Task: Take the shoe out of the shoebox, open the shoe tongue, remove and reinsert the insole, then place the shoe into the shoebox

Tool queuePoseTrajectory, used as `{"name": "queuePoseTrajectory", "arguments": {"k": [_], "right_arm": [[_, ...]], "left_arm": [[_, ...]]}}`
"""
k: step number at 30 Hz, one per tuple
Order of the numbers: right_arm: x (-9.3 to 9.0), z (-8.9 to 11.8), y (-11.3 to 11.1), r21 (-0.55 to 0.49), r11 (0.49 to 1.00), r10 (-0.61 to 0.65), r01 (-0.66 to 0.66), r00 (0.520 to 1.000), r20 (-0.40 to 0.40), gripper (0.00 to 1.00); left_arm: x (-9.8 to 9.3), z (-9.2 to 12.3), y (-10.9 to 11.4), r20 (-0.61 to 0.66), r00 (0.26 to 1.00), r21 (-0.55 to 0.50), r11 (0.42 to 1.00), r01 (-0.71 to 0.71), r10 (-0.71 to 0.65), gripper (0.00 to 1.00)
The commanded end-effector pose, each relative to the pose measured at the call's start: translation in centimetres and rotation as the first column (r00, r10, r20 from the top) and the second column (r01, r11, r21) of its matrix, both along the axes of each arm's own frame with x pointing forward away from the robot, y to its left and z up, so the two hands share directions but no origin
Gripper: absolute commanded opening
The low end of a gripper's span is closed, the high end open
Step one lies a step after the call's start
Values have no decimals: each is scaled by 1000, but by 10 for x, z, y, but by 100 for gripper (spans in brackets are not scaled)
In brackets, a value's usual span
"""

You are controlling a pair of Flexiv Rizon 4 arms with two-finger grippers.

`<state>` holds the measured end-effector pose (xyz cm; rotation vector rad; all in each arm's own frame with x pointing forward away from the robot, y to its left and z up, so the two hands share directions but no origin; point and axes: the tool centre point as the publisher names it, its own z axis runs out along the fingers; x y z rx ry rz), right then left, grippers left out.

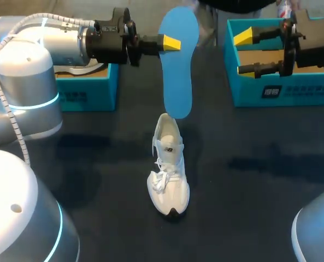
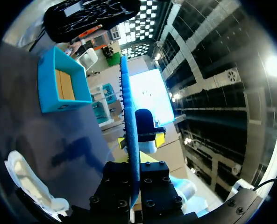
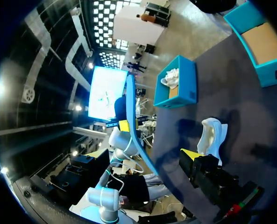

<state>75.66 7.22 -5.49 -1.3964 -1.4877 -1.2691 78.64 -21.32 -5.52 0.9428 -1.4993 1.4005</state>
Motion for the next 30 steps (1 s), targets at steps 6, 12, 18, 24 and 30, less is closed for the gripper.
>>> {"name": "queuePoseTrajectory", "arguments": {"k": [6,12,18,24,30], "right_arm": [[0,0,1,-1,1000,-2,2,1000,0,100],[0,0,1,-1,1000,-2,2,1000,0,100],[0,0,1,-1,1000,-2,2,1000,0,100],[0,0,1,-1,1000,-2,2,1000,0,100],[0,0,1,-1,1000,-2,2,1000,0,100]], "left_arm": [[5,5,0,730,681,-33,998,-46,56,0],[8,9,2,887,455,-92,996,-3,83,0],[12,11,2,917,383,-119,993,3,108,0],[12,11,2,917,383,-119,993,3,108,0],[12,11,2,917,383,-119,993,3,108,0]]}}
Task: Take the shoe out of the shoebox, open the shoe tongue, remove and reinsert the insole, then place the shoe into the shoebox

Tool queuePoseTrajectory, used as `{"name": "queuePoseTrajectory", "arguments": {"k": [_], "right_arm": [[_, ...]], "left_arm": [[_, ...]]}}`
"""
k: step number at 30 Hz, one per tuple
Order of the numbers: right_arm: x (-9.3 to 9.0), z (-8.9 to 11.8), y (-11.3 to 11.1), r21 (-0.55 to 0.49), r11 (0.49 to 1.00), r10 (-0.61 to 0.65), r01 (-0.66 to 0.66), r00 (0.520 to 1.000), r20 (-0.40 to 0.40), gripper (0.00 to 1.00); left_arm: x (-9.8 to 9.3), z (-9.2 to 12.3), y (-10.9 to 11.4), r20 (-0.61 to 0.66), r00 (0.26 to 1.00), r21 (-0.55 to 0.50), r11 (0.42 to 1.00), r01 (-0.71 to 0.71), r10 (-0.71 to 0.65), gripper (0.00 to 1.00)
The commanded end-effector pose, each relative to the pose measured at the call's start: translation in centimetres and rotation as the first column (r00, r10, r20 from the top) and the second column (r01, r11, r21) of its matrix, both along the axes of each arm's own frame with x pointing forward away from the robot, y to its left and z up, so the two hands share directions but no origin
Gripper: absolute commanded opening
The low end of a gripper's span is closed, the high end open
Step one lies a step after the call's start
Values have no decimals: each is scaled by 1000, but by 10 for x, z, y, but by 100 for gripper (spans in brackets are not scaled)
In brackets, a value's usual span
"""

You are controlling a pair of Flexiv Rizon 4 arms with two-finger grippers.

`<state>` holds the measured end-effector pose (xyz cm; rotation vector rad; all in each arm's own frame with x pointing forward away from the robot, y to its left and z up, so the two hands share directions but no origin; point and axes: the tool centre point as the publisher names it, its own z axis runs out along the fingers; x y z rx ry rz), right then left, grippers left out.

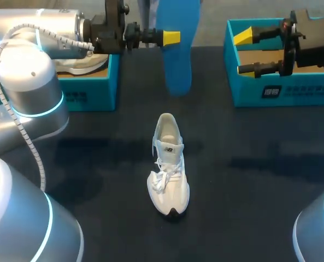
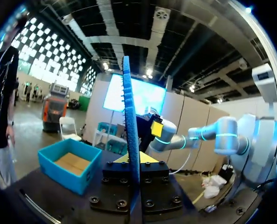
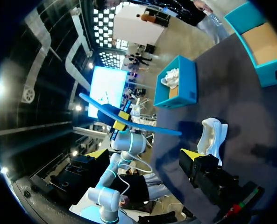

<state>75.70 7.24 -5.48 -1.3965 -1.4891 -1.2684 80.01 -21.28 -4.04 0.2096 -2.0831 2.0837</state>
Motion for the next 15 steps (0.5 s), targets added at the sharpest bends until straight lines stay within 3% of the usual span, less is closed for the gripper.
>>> {"name": "queuePoseTrajectory", "arguments": {"k": [1,7,12,15], "right_arm": [[0,0,1,0,1000,-2,2,1000,-1,100],[0,0,1,0,1000,-2,2,1000,-1,100],[0,0,1,0,1000,-2,2,1000,-1,100],[0,0,1,0,1000,-2,2,1000,-1,100]], "left_arm": [[-2,-4,1,198,980,-36,999,0,7,0],[1,1,-2,538,843,-28,999,31,-11,0],[0,0,-4,763,645,-10,999,49,-24,0],[4,-6,-3,873,486,32,999,44,-50,0]]}}
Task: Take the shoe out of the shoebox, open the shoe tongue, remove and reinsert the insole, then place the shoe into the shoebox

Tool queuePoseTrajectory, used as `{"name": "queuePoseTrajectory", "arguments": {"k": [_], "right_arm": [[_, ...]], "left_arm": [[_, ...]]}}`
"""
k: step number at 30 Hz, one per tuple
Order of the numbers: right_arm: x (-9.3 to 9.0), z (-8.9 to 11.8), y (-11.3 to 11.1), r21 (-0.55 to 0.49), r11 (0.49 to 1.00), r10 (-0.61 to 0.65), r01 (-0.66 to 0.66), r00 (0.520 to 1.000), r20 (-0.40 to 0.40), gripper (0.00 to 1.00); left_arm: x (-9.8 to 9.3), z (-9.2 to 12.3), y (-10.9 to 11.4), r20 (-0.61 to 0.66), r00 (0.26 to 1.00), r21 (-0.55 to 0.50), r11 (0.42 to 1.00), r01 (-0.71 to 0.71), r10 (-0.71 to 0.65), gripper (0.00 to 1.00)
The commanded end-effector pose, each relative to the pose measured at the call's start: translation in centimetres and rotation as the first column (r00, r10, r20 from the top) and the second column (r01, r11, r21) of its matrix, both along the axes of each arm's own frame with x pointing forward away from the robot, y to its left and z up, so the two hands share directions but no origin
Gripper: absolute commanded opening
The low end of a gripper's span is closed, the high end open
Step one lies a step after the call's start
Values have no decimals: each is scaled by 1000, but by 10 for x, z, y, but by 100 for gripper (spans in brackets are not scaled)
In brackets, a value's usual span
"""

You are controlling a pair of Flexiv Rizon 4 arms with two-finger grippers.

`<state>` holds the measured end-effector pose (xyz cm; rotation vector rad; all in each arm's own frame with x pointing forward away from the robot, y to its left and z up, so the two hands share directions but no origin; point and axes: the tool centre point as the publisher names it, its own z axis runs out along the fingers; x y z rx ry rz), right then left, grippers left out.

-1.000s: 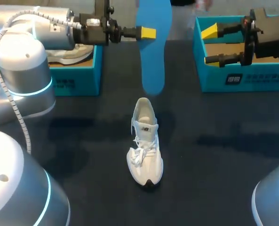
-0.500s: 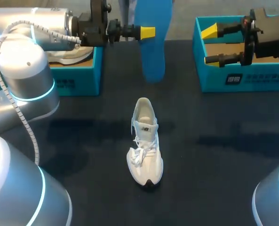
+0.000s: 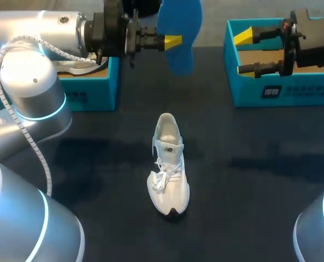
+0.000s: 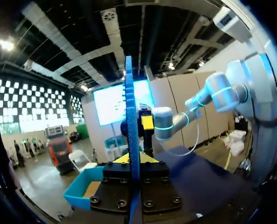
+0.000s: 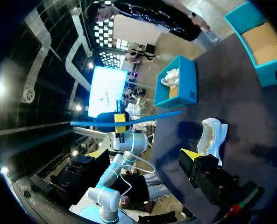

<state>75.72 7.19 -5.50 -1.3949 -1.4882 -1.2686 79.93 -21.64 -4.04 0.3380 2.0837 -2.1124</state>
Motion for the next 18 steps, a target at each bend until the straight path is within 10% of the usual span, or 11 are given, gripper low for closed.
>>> {"name": "queuePoseTrajectory", "arguments": {"k": [1,12,18], "right_arm": [[-1,0,1,-2,1000,-3,3,1000,-1,100],[-1,0,1,-2,1000,-3,3,1000,-1,100],[-1,0,1,-2,1000,-3,3,1000,-1,100]], "left_arm": [[5,-7,0,548,837,16,1000,2,-10,0],[11,0,2,896,443,-17,1000,2,14,0],[11,0,2,896,443,-17,1000,2,14,0]]}}
